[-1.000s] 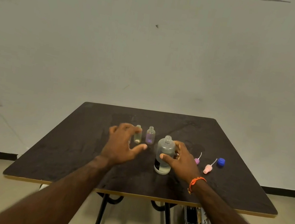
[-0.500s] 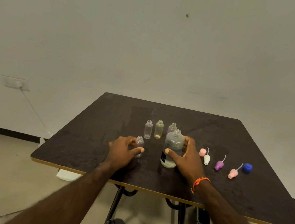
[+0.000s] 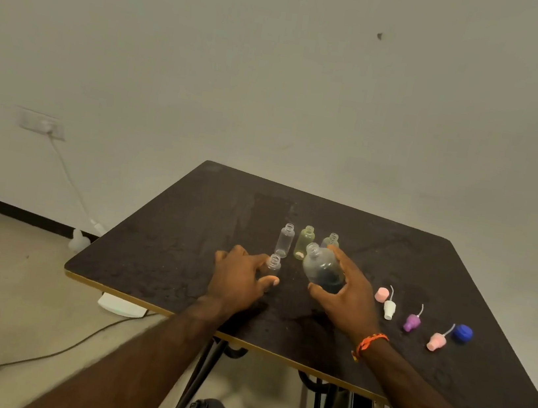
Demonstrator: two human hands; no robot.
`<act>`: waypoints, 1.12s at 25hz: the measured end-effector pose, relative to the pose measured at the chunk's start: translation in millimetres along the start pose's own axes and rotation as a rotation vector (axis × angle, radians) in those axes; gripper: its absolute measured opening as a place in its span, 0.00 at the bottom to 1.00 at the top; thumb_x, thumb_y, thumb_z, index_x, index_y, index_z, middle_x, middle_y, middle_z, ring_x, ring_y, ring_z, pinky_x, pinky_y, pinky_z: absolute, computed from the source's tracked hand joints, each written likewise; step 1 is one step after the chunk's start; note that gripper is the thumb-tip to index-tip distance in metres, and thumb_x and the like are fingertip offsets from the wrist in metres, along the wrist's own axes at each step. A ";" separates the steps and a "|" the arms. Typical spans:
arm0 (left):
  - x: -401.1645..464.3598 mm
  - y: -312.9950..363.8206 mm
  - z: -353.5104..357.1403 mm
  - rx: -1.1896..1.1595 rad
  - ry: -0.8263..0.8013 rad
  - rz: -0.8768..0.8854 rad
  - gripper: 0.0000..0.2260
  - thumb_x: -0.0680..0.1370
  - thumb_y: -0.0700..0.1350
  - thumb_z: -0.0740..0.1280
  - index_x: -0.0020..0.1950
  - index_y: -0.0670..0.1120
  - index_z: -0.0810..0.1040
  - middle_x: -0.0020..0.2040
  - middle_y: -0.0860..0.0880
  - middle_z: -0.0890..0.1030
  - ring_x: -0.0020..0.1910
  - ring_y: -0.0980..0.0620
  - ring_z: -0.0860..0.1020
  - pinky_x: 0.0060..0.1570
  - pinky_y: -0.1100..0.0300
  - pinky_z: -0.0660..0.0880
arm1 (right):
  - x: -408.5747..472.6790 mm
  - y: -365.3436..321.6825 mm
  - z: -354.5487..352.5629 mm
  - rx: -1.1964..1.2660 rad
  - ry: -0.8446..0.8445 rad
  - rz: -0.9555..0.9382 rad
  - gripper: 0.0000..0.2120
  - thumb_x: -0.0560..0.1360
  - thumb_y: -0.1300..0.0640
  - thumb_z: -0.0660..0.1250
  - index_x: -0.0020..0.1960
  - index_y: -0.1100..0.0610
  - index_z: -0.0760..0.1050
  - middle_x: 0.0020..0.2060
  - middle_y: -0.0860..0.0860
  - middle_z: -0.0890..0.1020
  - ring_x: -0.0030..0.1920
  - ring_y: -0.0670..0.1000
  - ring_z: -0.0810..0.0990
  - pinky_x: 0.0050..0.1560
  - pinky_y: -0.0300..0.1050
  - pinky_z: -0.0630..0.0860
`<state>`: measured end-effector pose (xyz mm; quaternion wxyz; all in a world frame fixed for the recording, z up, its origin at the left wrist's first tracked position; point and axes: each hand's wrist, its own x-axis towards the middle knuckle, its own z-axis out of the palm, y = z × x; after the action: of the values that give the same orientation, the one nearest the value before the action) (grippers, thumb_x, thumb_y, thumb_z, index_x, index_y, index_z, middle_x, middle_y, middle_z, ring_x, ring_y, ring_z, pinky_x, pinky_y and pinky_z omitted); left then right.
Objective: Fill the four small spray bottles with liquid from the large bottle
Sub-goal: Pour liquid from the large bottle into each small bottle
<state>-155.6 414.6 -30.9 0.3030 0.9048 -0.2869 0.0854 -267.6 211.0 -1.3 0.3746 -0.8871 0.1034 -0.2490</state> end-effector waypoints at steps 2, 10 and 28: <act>1.0 4.7 -3.2 0.073 -0.023 0.040 0.14 0.79 0.63 0.68 0.61 0.58 0.80 0.52 0.57 0.80 0.60 0.53 0.71 0.60 0.52 0.60 | 0.7 1.1 -2.6 -0.077 -0.058 -0.005 0.37 0.66 0.55 0.78 0.73 0.46 0.70 0.64 0.47 0.78 0.61 0.46 0.76 0.63 0.42 0.73; 10.6 15.1 -6.4 0.267 -0.046 0.188 0.17 0.79 0.63 0.68 0.62 0.55 0.81 0.54 0.52 0.82 0.64 0.51 0.72 0.64 0.48 0.60 | 2.0 6.4 -7.4 -0.277 -0.136 -0.006 0.39 0.65 0.52 0.78 0.73 0.45 0.69 0.62 0.50 0.79 0.58 0.49 0.75 0.60 0.49 0.77; 11.7 23.4 -9.2 0.331 -0.082 0.248 0.16 0.80 0.61 0.68 0.62 0.54 0.81 0.56 0.50 0.82 0.64 0.50 0.73 0.65 0.47 0.60 | 5.1 7.1 -15.4 -0.483 -0.225 -0.026 0.42 0.65 0.44 0.76 0.76 0.42 0.64 0.66 0.50 0.76 0.63 0.52 0.73 0.64 0.56 0.75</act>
<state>-159.2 399.4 -7.9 0.1258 0.9026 -0.3903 0.1313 -271.2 194.7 4.7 0.1578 -0.9741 0.1065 -0.1218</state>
